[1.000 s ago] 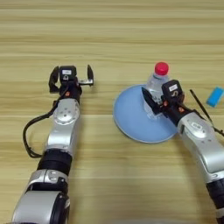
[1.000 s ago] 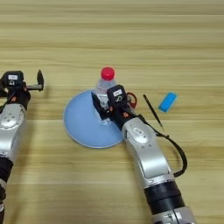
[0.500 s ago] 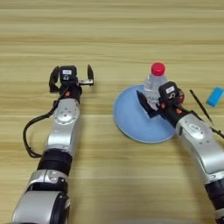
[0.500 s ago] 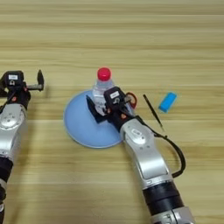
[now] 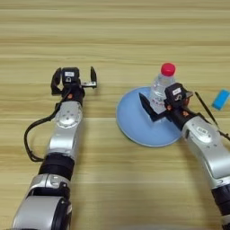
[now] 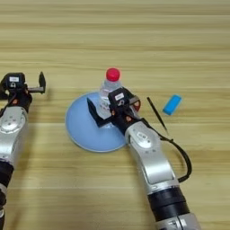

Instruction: Move the objects on the table

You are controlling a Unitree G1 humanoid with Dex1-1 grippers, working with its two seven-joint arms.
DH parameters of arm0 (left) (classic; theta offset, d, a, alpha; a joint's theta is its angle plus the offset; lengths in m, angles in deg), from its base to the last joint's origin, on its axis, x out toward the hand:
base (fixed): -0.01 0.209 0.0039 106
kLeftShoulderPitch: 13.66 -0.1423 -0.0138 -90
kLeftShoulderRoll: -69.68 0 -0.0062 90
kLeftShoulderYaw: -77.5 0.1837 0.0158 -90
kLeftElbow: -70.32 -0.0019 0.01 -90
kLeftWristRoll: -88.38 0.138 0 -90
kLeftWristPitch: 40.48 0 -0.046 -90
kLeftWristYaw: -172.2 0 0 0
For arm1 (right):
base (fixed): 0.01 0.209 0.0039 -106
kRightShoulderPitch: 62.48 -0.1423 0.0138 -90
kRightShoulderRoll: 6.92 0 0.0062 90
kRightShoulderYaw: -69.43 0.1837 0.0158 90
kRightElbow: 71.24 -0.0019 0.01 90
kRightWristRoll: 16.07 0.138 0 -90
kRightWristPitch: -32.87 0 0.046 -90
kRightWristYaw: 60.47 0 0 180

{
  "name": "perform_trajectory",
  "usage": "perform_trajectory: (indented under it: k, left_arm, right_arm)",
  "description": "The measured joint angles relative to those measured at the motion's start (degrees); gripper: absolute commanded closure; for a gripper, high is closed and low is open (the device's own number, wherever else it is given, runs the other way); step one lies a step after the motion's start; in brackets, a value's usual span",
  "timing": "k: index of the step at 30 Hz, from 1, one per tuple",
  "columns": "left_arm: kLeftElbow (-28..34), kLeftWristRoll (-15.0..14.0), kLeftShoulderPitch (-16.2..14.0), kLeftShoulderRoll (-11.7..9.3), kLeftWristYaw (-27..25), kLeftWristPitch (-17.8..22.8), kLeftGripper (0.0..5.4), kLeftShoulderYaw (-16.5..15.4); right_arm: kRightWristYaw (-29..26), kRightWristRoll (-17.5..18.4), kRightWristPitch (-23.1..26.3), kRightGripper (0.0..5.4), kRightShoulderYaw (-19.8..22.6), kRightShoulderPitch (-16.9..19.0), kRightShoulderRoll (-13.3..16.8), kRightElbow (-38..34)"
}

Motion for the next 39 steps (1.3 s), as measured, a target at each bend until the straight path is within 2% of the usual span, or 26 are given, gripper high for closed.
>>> perform_trajectory:
  k: [11,25,34,39]
  left_arm:
    - [0.1,0.0,0.0,0.0,0.0,0.0,0.0,0.0]
    - [0.1,0.0,0.0,0.0,0.0,0.0,0.0,0.0]
    - [0.1,0.0,0.0,0.0,0.0,0.0,0.0,0.0]
    - [0.1,0.0,0.0,0.0,0.0,0.0,0.0,0.0]
  right_arm:
    - [-0.1,1.2,-0.8,0.01,1.5,-0.2,-0.1,-0.6]
    - [-1.2,5.3,-0.5,0.01,2.9,-0.3,0.0,-9.0]
    - [-1.3,7.5,-1.3,0.01,5.1,-0.5,0.1,-12.7]
    - [0.2,8.3,-2.8,0.01,9.0,-1.5,0.4,-13.4]
